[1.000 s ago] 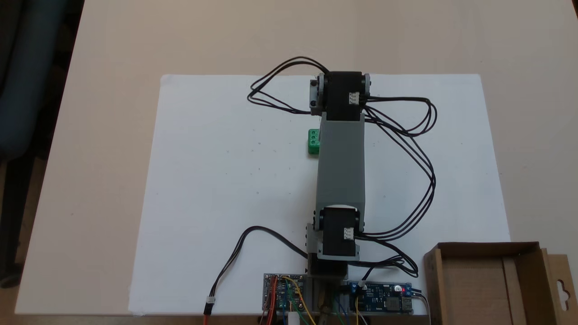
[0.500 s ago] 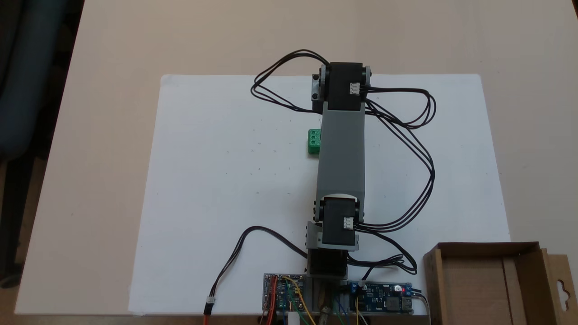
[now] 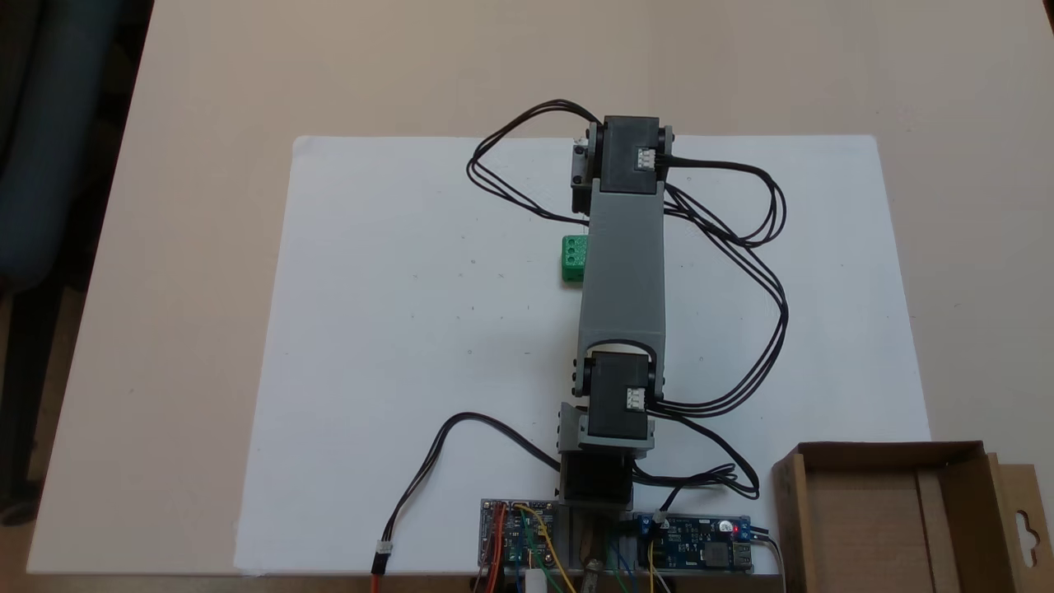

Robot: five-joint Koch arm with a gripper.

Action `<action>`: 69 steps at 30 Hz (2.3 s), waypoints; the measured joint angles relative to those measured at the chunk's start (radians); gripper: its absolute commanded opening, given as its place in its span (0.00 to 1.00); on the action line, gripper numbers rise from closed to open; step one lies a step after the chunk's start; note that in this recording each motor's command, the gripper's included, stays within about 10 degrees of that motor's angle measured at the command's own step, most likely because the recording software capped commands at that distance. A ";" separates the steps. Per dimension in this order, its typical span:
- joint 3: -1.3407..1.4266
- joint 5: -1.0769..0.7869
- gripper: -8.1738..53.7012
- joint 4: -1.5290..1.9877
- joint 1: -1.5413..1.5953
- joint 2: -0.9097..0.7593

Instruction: Grasp a green dice and put it in the bin.

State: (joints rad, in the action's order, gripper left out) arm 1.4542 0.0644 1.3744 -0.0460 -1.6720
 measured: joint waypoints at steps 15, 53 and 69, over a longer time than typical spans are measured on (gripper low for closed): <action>0.063 0.002 0.90 -0.132 0.069 0.000; 0.227 0.008 0.89 -0.460 0.132 0.071; 0.405 0.021 0.86 -0.644 0.124 0.072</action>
State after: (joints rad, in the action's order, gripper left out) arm 1.8592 0.0859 0.7302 0.0782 -1.5999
